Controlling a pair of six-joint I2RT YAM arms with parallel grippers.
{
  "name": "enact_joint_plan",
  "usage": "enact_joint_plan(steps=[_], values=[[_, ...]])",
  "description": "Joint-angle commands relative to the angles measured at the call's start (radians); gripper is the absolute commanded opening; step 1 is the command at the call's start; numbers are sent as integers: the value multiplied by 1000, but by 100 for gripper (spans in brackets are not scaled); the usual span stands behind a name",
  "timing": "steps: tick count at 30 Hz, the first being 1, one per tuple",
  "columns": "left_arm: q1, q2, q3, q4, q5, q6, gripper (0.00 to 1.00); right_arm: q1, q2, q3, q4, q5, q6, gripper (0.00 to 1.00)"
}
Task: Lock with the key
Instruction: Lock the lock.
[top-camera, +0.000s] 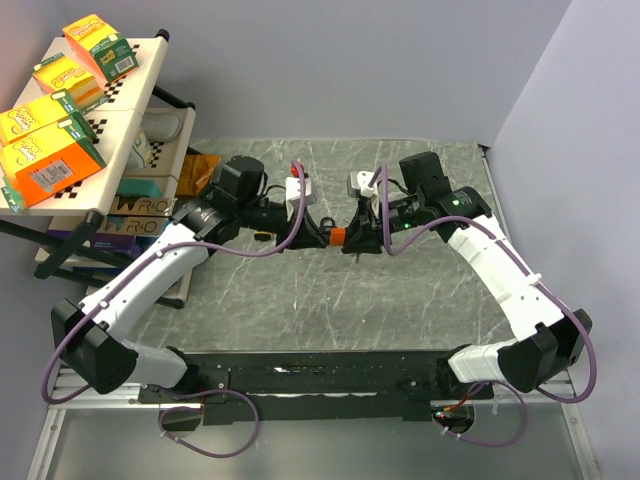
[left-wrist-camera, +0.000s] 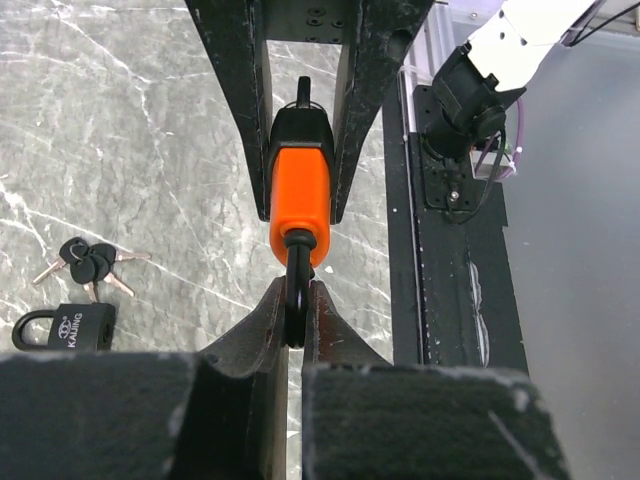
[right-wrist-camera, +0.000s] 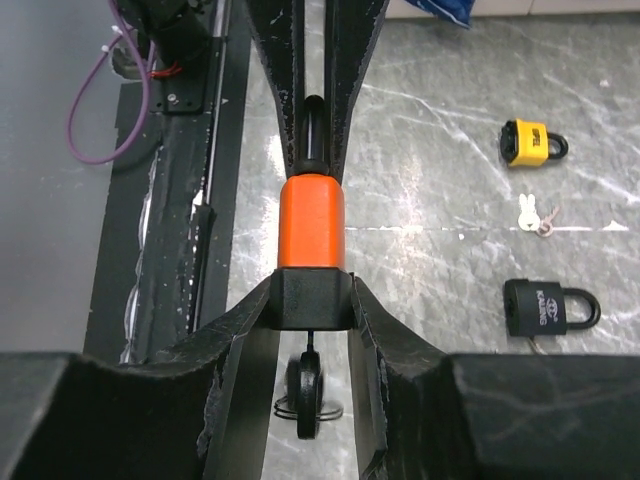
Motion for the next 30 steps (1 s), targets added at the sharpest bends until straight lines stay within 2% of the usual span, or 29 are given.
enact_joint_plan(steps=[1,17,21,23,25,26,27,29,30], values=[[-45,23,20,164,45,-44,1,52,3,35,144,-45,60,0],[-103,98,14,268,61,-74,1,133,59,66,267,-91,134,0],[-101,83,6,246,66,-49,1,131,49,55,241,-96,105,0],[-80,72,-7,244,68,-57,1,113,48,63,165,-90,79,0],[-33,63,-7,221,90,-63,1,86,43,66,114,-87,45,16],[-17,60,2,198,91,-30,1,47,39,60,67,-87,34,36],[-6,52,6,134,88,-2,1,24,30,55,39,-80,5,44],[23,42,13,86,74,78,1,-22,17,43,-25,-76,-16,55],[29,32,11,48,71,99,1,-66,7,41,-47,-74,-45,57]])
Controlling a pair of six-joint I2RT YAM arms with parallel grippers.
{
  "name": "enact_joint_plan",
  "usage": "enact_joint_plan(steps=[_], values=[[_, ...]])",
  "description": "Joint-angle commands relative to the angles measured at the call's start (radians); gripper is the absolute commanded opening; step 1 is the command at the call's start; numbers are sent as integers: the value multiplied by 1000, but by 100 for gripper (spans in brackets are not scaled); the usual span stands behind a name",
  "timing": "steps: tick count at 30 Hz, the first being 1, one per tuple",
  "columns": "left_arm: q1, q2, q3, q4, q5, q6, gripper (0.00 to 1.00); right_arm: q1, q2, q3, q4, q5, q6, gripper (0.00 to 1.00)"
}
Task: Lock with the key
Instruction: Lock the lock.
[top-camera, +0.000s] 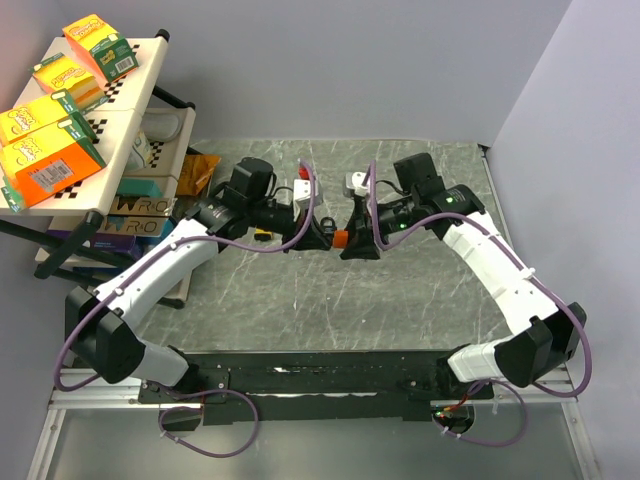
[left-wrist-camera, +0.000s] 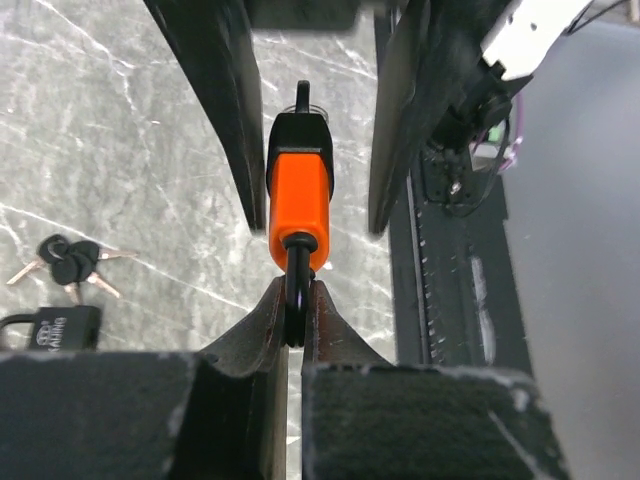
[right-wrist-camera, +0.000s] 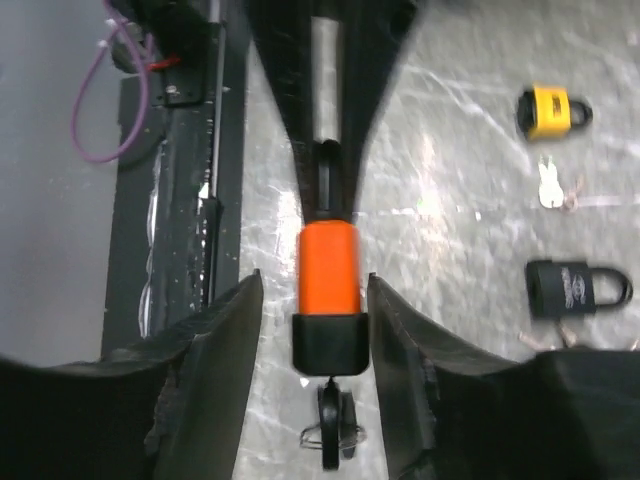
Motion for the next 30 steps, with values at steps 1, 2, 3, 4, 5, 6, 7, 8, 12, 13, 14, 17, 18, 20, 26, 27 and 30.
enact_joint_plan(steps=[1,2,3,4,5,6,7,8,12,13,14,17,18,20,26,27,30], values=[[28,-35,25,-5,44,137,1,-86,-30,40,-45,-111,-103,57],[30,-38,26,-25,38,157,1,-101,-32,47,-72,-105,-120,58],[28,-41,26,-42,38,174,1,-121,-33,51,-109,-103,-148,58],[28,-43,23,-56,37,182,1,-124,-33,55,-128,-94,-157,58],[30,-43,22,-56,38,181,1,-127,-35,63,-139,-92,-169,58],[28,-43,22,-59,38,179,1,-129,-36,64,-152,-89,-172,58],[28,-43,22,-56,38,176,1,-129,-38,66,-153,-89,-172,58],[28,-43,20,-53,34,174,1,-129,-44,61,-153,-86,-166,57],[28,-41,20,-48,29,170,1,-129,-56,46,-127,-71,-153,53],[30,-43,17,-47,27,168,1,-126,-58,43,-116,-69,-149,53],[30,-41,16,-42,27,167,1,-126,-58,41,-111,-68,-143,52],[28,-46,8,-32,29,153,1,-117,-52,44,-90,-69,-126,47],[28,-48,6,-30,29,150,1,-114,-50,44,-85,-65,-123,46],[30,-48,6,-27,31,145,1,-97,-49,40,-67,-57,-117,41],[30,-49,6,-28,30,131,1,-84,-39,44,-63,-20,-132,19],[31,-49,6,-38,32,138,1,-86,-41,44,-68,-16,-142,14],[45,-55,-3,-44,35,138,1,-92,-53,31,-65,10,-163,0]])
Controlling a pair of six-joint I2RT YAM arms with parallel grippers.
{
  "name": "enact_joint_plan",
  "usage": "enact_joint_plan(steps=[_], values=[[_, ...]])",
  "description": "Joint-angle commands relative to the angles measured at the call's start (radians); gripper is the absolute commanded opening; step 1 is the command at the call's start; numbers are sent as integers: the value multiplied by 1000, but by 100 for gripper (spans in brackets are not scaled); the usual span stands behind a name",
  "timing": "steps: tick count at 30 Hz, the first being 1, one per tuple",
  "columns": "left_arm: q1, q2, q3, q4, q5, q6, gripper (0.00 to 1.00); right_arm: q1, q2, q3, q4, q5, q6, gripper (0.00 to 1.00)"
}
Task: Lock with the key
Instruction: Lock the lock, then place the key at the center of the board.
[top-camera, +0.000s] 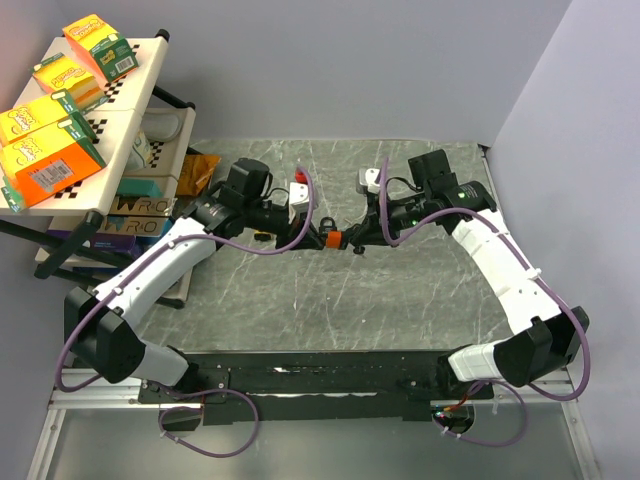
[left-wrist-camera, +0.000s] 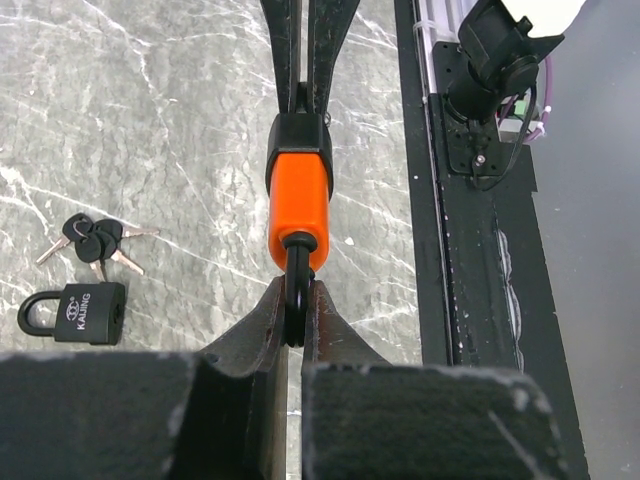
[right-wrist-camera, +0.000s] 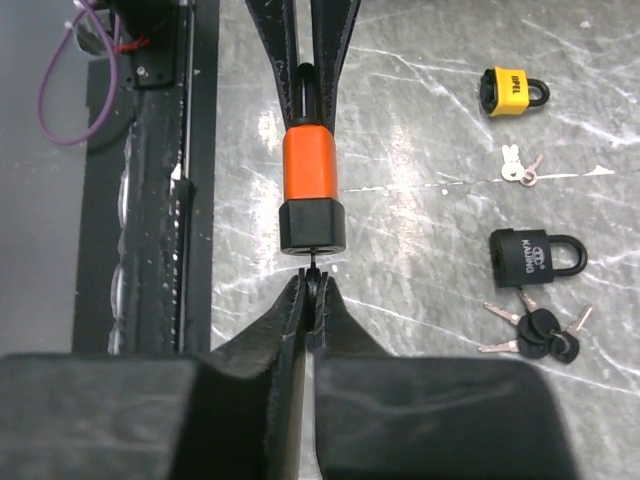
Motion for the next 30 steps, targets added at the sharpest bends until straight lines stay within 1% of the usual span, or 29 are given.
enact_joint_plan(steps=[1,6,10,13,14,15,16,18,26,30], values=[[21,-60,-5,37,45,-2,1,-8,-53,6,10,36,-54,0],[75,-57,7,-3,62,35,1,-77,-69,-18,-56,33,-123,0],[103,-55,15,-55,67,81,1,-205,-56,-12,-125,5,-207,0],[112,-52,9,-72,62,106,1,-279,-29,-18,-122,33,-212,0],[112,-51,4,-70,59,106,1,-293,-15,-26,-106,65,-199,0],[113,-49,3,-64,54,101,1,-307,19,-43,-83,88,-141,0],[112,-43,0,-55,51,95,1,-327,40,-50,-19,114,-105,0],[112,-35,0,-27,33,75,1,-341,110,-55,29,189,-13,0],[112,-26,-38,63,-38,-1,1,-358,331,-25,175,372,174,0],[112,-28,-61,94,-47,-34,1,-358,437,28,186,430,237,0]])
